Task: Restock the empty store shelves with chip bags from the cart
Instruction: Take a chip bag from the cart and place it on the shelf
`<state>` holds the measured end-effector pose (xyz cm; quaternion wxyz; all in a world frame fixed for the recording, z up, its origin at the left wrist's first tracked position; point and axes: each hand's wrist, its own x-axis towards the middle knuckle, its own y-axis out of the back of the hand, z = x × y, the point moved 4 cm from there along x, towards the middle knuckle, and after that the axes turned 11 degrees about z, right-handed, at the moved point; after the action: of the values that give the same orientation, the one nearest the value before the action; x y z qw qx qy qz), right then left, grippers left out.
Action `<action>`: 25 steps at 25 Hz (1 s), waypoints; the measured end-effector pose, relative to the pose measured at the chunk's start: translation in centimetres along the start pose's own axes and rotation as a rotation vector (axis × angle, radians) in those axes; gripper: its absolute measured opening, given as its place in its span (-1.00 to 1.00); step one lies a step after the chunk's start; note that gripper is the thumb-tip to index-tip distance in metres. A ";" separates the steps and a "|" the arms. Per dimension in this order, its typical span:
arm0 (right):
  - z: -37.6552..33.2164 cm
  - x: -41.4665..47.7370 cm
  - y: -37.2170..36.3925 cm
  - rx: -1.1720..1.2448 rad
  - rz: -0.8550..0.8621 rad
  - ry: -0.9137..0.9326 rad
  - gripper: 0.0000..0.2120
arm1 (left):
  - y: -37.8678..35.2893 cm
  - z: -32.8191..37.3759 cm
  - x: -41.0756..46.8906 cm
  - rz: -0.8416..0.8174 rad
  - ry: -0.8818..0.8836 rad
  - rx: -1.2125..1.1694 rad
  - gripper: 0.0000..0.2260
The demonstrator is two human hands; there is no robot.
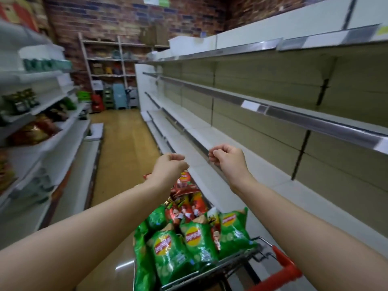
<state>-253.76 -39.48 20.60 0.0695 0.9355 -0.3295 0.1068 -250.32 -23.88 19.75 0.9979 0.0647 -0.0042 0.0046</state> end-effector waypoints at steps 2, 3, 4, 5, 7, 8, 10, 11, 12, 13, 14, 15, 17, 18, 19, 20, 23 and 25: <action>2.2 1.6 -2.6 -0.039 -0.046 -0.029 -0.76 | 1.5 -2.0 2.4 0.072 0.052 0.003 -0.89; 3.4 2.5 -3.5 -0.053 -0.064 -0.047 -0.75 | 1.9 -3.0 3.4 0.105 0.086 0.009 -0.89; 4.6 3.4 -4.4 -0.061 -0.085 -0.071 -0.74 | 2.2 -3.9 4.4 0.131 0.119 0.009 -0.90; 6.0 4.5 -5.2 -0.072 -0.107 -0.094 -0.74 | 2.2 -4.7 5.5 0.152 0.146 0.009 -0.90; 9.4 6.9 -6.8 -0.114 -0.141 -0.141 -0.75 | 1.7 -6.4 7.9 0.202 0.201 0.015 -0.87; 11.0 8.2 -7.5 -0.138 -0.151 -0.160 -0.75 | 1.2 -7.3 9.0 0.225 0.236 0.017 -0.86; 14.5 10.9 -8.9 -0.189 -0.175 -0.194 -0.79 | -0.3 -9.4 11.2 0.255 0.304 0.031 -0.85; 16.4 12.4 -9.6 -0.215 -0.187 -0.212 -0.81 | -1.2 -10.8 12.5 0.263 0.339 0.047 -0.85; 18.2 13.7 -10.2 -0.244 -0.195 -0.227 -0.83 | -2.2 -12.1 13.6 0.262 0.376 0.062 -0.85; 20.1 14.9 -10.7 -0.280 -0.205 -0.238 -0.84 | -3.1 -13.4 14.5 0.256 0.410 0.065 -0.83; 21.9 16.0 -11.3 -0.315 -0.223 -0.245 -0.85 | -4.1 -14.7 15.4 0.252 0.440 0.068 -0.82; 23.5 17.0 -11.9 -0.350 -0.245 -0.243 -0.88 | -4.9 -15.9 16.2 0.253 0.465 0.077 -0.81; 26.6 18.7 -13.2 -0.424 -0.303 -0.240 -0.81 | -6.4 -18.3 17.7 0.264 0.520 0.076 -0.80; 28.1 19.3 -14.0 -0.468 -0.340 -0.238 -0.66 | -6.9 -19.3 18.2 0.271 0.548 0.058 -0.82; 29.7 19.9 -14.8 -0.508 -0.375 -0.231 -0.50 | -7.3 -20.3 18.6 0.282 0.573 0.038 -0.85; 31.0 20.3 -15.5 -0.542 -0.410 -0.213 -0.35 | -7.6 -21.1 18.9 0.296 0.591 0.028 -0.89; 35.3 20.7 -17.9 -0.697 -0.556 -0.162 -0.02 | -8.1 -23.3 19.4 0.321 0.630 0.031 -0.90; 37.6 20.4 -19.1 -0.901 -0.663 -0.113 0.06 | -8.1 -24.2 19.5 0.316 0.642 0.038 -0.89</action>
<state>-220.38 -44.55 -11.94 0.4741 0.8712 -0.0342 -0.1224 -230.54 -28.66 -5.12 0.9339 0.0773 0.2996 0.1791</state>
